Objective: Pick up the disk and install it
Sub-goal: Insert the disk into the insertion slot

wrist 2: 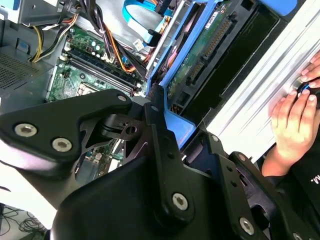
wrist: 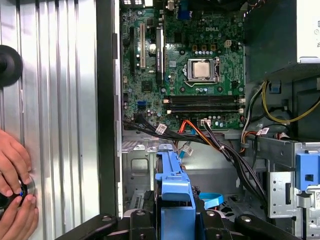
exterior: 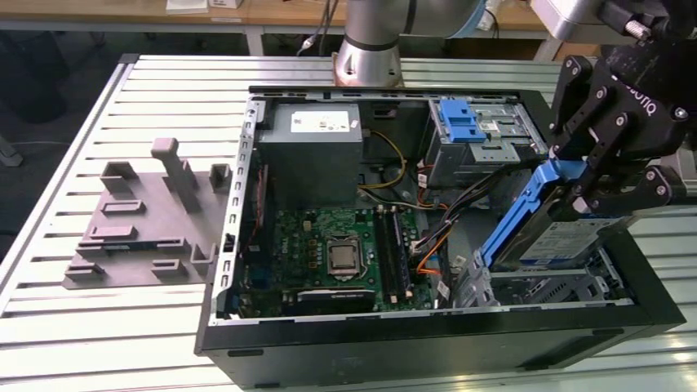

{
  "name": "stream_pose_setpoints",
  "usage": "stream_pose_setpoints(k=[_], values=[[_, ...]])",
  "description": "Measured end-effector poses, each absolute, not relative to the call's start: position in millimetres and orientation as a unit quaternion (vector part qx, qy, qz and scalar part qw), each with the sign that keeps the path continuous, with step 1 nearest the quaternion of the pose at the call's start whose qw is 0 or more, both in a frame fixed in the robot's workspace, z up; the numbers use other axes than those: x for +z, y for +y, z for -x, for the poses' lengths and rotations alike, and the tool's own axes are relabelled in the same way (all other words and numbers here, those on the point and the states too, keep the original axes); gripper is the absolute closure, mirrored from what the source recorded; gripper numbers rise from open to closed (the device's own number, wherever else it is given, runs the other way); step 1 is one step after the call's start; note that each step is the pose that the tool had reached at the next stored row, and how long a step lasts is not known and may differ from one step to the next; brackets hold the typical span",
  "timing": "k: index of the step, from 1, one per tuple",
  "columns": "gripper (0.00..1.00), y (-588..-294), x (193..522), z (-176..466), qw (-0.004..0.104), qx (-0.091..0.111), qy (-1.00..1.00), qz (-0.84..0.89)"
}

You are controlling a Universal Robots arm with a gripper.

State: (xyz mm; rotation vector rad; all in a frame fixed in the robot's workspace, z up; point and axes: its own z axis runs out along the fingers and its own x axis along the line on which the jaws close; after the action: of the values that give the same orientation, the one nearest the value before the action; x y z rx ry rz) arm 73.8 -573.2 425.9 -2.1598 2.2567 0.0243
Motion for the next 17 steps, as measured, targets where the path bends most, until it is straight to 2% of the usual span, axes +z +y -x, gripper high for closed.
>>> stream_pose_setpoints(k=[17], values=[[0.64, -573.5, 410.8, -73.8, 0.009, 0.008, 0.722, 0.691]])
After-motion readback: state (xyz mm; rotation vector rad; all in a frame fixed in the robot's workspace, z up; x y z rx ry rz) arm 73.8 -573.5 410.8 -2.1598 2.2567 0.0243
